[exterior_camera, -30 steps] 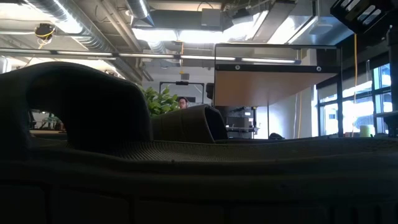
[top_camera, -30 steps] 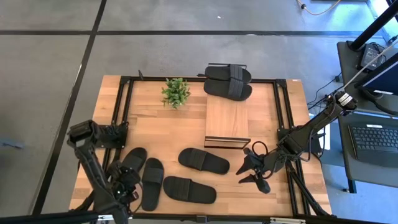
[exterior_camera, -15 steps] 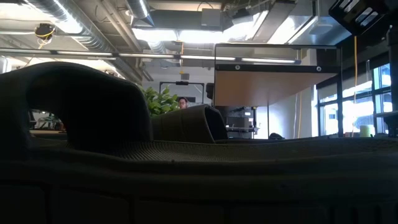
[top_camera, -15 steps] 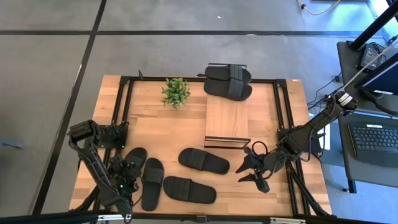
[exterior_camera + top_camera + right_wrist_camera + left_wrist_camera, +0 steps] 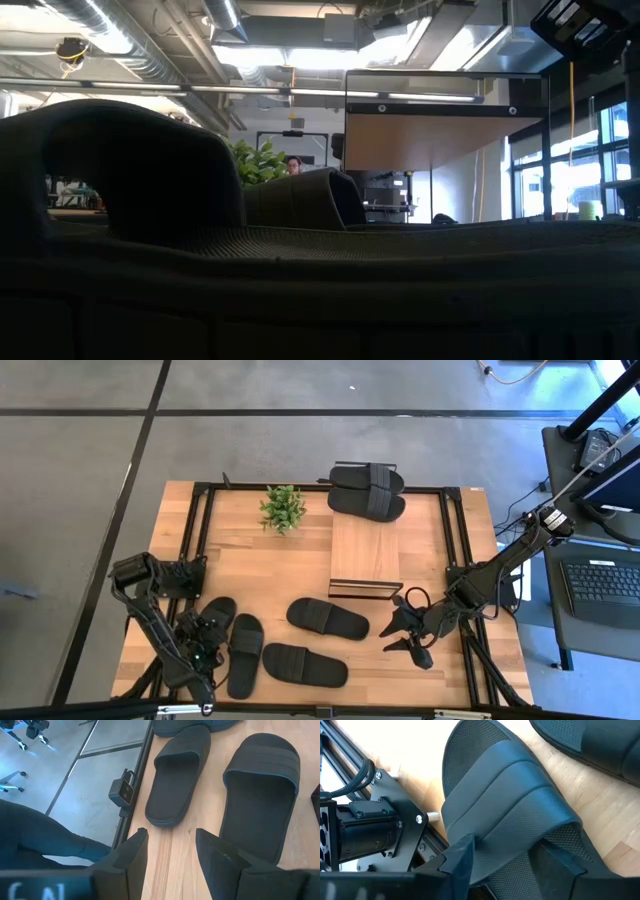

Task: Pick and place slides into the shelf
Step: Put the black slide on the shelf

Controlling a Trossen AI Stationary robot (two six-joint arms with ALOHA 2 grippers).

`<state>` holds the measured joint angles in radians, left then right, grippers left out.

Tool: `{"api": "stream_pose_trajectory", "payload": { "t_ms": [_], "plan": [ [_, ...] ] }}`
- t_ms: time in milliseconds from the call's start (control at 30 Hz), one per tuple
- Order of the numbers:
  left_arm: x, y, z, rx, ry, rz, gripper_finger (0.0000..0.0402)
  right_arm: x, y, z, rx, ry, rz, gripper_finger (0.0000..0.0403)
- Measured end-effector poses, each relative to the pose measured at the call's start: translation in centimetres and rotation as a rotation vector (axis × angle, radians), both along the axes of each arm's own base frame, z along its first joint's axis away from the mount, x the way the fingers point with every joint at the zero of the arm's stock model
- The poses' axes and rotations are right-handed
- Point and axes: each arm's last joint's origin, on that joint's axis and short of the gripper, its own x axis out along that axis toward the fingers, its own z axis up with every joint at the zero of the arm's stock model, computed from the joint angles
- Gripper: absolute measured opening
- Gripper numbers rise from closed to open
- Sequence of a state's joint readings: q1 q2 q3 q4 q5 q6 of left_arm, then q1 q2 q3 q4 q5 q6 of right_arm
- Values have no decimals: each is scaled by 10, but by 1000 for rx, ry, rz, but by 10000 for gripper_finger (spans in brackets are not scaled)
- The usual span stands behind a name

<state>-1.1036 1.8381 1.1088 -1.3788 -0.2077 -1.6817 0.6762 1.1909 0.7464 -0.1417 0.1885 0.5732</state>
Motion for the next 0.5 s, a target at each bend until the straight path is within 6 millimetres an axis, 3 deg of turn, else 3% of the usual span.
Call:
{"api": "stream_pose_trajectory", "payload": {
  "t_ms": [500],
  "plan": [
    [20, 11, 0, 24, -52, 57, 8, 0, 0, 0, -2, -1, -5, 167]
  ]
}}
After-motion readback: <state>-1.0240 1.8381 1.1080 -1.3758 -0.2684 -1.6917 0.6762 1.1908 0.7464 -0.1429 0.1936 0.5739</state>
